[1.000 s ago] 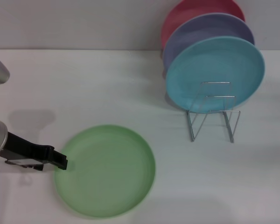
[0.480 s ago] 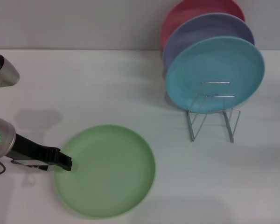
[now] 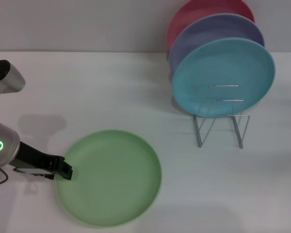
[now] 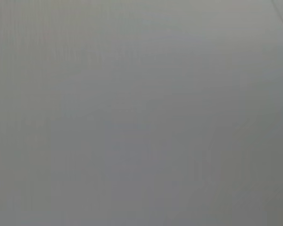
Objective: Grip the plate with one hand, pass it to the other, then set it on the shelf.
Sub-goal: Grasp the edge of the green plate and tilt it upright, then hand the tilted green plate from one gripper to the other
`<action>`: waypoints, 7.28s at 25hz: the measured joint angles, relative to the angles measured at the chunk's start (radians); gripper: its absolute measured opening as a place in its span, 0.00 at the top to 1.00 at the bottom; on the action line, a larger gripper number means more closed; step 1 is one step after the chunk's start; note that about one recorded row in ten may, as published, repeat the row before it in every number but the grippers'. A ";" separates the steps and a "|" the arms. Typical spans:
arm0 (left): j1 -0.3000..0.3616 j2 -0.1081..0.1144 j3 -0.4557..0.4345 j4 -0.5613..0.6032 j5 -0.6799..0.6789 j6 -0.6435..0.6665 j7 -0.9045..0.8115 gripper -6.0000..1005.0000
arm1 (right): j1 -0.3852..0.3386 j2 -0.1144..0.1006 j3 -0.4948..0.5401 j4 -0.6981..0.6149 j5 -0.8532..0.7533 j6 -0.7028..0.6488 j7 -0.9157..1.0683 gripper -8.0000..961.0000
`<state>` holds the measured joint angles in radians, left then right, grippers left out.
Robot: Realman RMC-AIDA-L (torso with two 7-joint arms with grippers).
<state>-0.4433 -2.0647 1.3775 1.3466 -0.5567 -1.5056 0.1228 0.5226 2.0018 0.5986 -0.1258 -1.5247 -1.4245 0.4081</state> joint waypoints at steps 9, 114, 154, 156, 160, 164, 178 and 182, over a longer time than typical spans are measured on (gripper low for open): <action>-0.006 0.000 0.001 -0.002 0.021 0.003 0.006 0.64 | 0.002 0.000 -0.002 0.000 0.000 -0.001 0.002 0.27; 0.214 -0.011 0.900 -0.771 -0.266 2.715 -0.240 0.96 | -0.122 0.073 -0.193 0.022 -0.014 -0.210 -0.012 0.27; 0.275 -0.015 1.267 -0.603 -0.693 2.774 0.273 0.95 | 0.003 0.075 -0.702 0.737 -0.126 0.024 -0.582 0.27; 0.282 -0.015 1.302 -0.579 -0.748 2.791 0.319 0.95 | 0.014 0.075 -0.701 0.737 -0.131 0.055 -0.579 0.27; 0.301 -0.015 1.330 -0.543 -0.794 2.815 0.387 0.95 | 0.038 0.075 -0.697 0.723 -0.131 0.097 -0.547 0.27; 0.319 -0.015 1.350 -0.515 -0.839 2.846 0.436 0.95 | 0.054 0.075 -0.682 0.703 -0.132 0.130 -0.522 0.27; 0.326 -0.015 1.426 -0.475 -0.939 2.904 0.529 0.95 | 0.097 0.081 -0.534 0.661 -0.275 0.286 -0.490 0.27; 0.326 -0.015 1.436 -0.468 -0.939 2.911 0.530 0.95 | 0.102 0.082 -0.507 0.659 -0.293 0.318 -0.490 0.27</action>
<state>-0.1172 -2.0800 2.8137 0.8790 -1.4957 1.4050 0.6528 0.6247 2.0840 0.0914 0.5331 -1.8173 -1.1068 -0.0822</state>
